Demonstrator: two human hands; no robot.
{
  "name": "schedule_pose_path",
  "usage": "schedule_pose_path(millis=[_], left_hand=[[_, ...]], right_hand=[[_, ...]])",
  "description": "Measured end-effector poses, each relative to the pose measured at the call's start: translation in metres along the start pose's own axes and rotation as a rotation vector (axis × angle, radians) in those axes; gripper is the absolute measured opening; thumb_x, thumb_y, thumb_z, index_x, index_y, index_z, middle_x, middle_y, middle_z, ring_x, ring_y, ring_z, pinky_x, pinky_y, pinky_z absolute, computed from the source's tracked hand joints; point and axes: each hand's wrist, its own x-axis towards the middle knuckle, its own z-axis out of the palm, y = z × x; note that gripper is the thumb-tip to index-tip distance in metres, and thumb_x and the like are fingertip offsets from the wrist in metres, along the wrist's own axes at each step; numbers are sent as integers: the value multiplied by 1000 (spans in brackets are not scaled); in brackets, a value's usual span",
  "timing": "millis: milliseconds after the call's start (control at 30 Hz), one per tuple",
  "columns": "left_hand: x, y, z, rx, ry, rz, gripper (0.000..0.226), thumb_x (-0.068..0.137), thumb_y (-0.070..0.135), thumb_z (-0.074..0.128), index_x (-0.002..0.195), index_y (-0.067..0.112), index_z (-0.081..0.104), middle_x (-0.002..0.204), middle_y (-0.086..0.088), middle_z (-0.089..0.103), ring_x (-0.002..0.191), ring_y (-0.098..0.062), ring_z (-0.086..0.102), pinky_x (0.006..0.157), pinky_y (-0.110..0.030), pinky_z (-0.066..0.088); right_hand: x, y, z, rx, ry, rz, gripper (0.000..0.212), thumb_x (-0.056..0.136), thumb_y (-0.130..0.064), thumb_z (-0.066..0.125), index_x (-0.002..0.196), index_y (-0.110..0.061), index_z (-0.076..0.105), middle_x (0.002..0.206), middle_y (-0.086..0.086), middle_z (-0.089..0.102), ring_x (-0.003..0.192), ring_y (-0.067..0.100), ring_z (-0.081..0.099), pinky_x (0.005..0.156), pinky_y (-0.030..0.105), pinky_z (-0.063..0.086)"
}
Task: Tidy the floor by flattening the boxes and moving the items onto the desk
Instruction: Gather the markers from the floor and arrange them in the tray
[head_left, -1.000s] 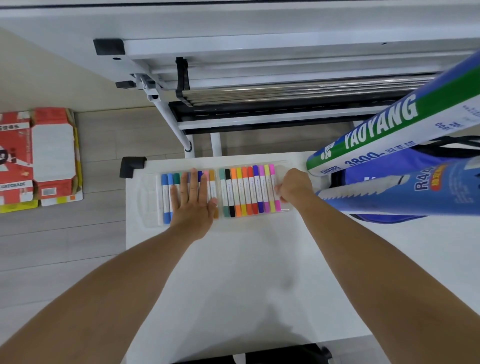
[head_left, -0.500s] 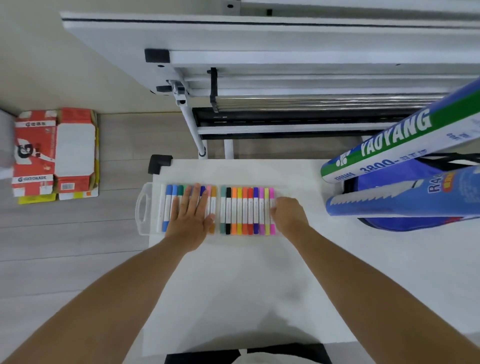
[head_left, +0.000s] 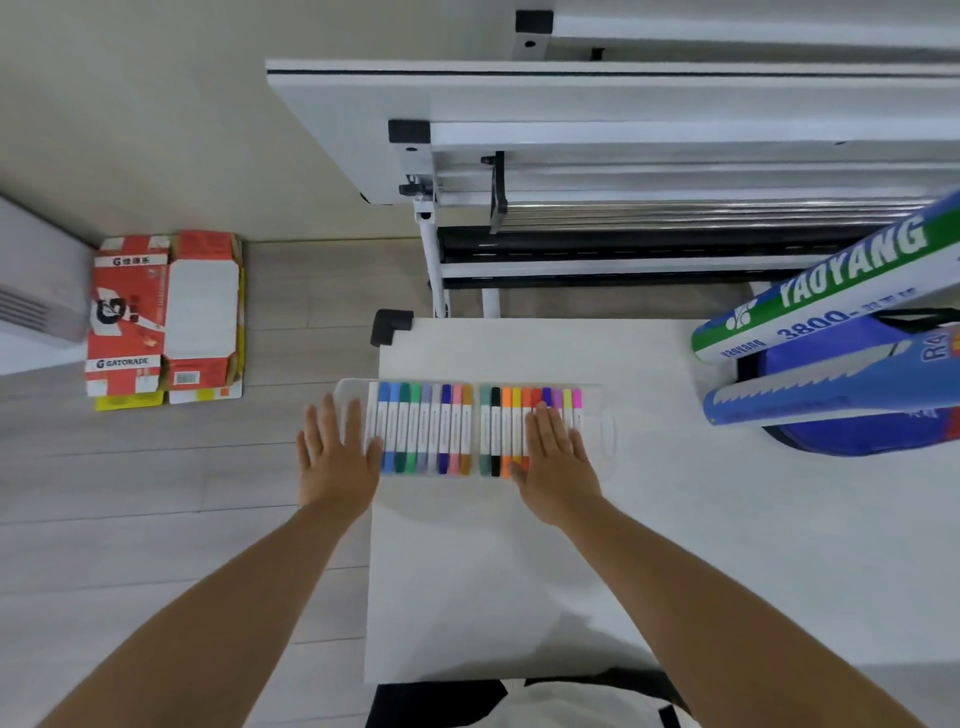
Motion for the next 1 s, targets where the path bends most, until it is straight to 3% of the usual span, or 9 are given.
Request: schedule_pose_path(millis=[100, 200, 300, 433, 567, 700, 800, 900, 1000], left_hand=[[3, -10, -5, -301, -77, -183, 70, 104, 50, 32, 158, 26, -6, 166, -10, 4, 150, -40, 19, 112, -55, 37], [6, -11, -16, -637, -64, -289, 53, 105, 35, 44, 151, 17, 25, 126, -7, 58, 105, -30, 63, 73, -39, 57], [8, -10, -26, -734, 14, -367, 19, 101, 24, 49, 117, 16, 56, 93, -4, 67, 82, -23, 67, 71, -45, 61], [-5, 1, -56, -844, 100, -360, 9, 93, 15, 50, 94, 13, 59, 82, -10, 64, 66, -19, 57, 53, -33, 49], [-40, 43, -102, -944, 189, -141, 7, 100, 23, 50, 105, 19, 53, 90, 0, 61, 76, -13, 60, 56, -20, 46], [-75, 97, -115, -1083, 60, 110, 27, 101, 27, 52, 126, 34, 50, 123, 10, 62, 110, -9, 64, 78, -32, 62], [-92, 148, -102, -889, 38, 254, 53, 100, 29, 55, 148, 37, 33, 154, 12, 40, 137, -9, 42, 108, -34, 44], [-98, 201, -80, -667, 69, 406, 68, 98, 27, 55, 156, 28, 20, 165, 11, 14, 150, -9, 17, 113, -19, 18], [-94, 245, -42, -513, 50, 465, 82, 94, 34, 57, 159, 25, 6, 168, 7, 1, 154, -17, 2, 121, -29, 11]], right_hand=[[3, -1, -6, 11, -22, 5, 75, 101, -53, 20, 153, -12, -15, 161, 6, -22, 148, 22, -20, 122, 42, -2], [5, 2, -9, 12, -68, -9, 75, 101, -52, 20, 153, -13, -17, 160, 5, -26, 148, 21, -21, 122, 43, -3], [6, 4, -14, -3, -102, -29, 76, 101, -50, 24, 153, -12, -16, 160, 6, -26, 148, 22, -19, 122, 45, -1], [7, 11, -26, 5, -84, -60, 67, 103, -44, 25, 156, -13, -1, 163, 5, -13, 151, 21, -8, 123, 43, 5], [-3, 28, -29, 3, -24, -51, 57, 103, -40, 27, 154, -18, 15, 164, 6, 1, 151, 23, 4, 121, 43, 15], [-16, 56, -32, 16, 16, -1, 52, 103, -40, 31, 150, -20, 23, 162, 7, 13, 149, 24, 15, 119, 42, 25], [-31, 84, -36, 59, 35, 26, 51, 103, -38, 33, 151, -20, 25, 163, 8, 13, 148, 25, 19, 118, 40, 27], [-47, 116, -39, 113, 63, 61, 49, 103, -35, 34, 150, -19, 31, 162, 8, 16, 147, 25, 23, 116, 36, 28], [-62, 142, -38, 198, 72, 124, 48, 104, -34, 34, 150, -20, 33, 162, 7, 17, 146, 25, 25, 116, 34, 25]])
